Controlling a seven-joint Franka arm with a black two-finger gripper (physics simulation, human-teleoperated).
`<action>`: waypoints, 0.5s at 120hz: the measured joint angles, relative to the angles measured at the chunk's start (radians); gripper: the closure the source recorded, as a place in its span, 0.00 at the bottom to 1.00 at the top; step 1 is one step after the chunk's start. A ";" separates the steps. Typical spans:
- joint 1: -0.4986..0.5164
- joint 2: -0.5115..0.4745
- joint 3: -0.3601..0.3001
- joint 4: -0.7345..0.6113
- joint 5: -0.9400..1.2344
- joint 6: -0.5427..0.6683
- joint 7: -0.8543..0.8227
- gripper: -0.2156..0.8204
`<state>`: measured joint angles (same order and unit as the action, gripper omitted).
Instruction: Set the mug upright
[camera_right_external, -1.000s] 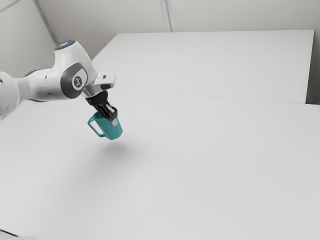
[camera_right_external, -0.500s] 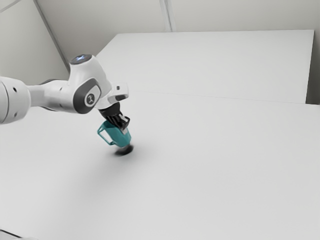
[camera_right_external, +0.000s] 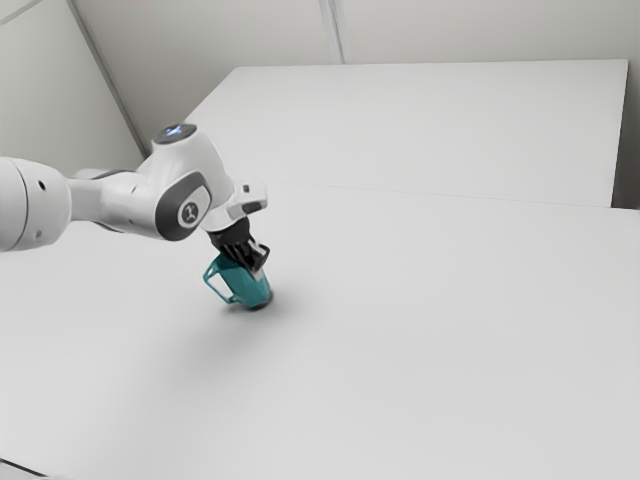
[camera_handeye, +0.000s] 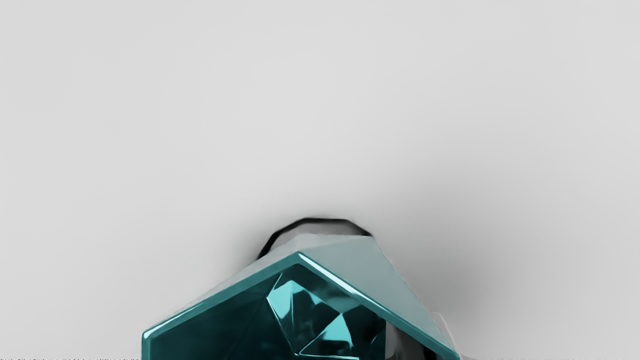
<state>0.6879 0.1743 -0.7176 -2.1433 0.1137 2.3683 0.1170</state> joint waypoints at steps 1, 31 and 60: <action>0.000 0.001 0.000 0.000 0.001 0.000 -0.001 0.96; 0.000 0.020 0.000 -0.003 0.021 0.003 -0.029 0.97; -0.007 0.014 0.000 -0.008 0.016 0.002 -0.038 0.54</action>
<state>0.6808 0.1888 -0.7178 -2.1509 0.1299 2.3703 0.0791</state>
